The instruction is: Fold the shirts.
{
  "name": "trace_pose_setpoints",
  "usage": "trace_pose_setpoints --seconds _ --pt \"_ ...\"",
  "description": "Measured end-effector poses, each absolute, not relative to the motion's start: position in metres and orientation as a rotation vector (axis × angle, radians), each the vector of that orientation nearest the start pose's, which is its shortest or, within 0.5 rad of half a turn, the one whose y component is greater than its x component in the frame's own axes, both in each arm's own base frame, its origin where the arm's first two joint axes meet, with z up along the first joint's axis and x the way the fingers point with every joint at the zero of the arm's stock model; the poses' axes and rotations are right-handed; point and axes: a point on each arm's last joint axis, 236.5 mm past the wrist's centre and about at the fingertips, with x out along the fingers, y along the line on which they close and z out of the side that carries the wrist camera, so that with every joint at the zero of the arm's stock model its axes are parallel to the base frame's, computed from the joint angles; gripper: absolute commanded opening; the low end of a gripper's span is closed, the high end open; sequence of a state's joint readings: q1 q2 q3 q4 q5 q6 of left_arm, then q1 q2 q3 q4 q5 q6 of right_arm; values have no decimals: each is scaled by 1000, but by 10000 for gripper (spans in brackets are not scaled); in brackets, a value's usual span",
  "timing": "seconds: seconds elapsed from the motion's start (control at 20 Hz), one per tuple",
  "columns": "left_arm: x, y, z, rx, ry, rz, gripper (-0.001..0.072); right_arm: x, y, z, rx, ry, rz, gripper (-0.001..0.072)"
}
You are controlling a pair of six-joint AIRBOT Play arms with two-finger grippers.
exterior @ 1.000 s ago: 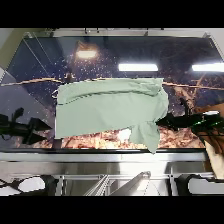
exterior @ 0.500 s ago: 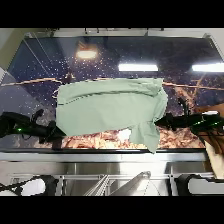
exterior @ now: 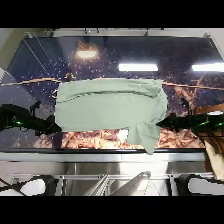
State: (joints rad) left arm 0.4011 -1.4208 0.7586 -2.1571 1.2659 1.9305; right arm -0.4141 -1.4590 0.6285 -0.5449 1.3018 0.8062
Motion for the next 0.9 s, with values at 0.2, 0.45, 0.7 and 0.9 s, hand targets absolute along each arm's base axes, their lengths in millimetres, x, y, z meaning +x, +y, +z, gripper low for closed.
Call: trace_pose_setpoints --seconds 0.2,0.45,0.7,0.9 --pt "242 -24 -92 -831 1699 -285 25 274 49 -57 950 1331 473 20" --pt "223 -30 -68 -880 1754 -353 25 255 23 -23 889 1296 337 20" --pt "228 -29 -32 -807 1650 -370 25 251 25 15 837 1193 306 20" --pt "266 -24 16 -746 1469 -403 25 277 25 35 853 1045 321 21"
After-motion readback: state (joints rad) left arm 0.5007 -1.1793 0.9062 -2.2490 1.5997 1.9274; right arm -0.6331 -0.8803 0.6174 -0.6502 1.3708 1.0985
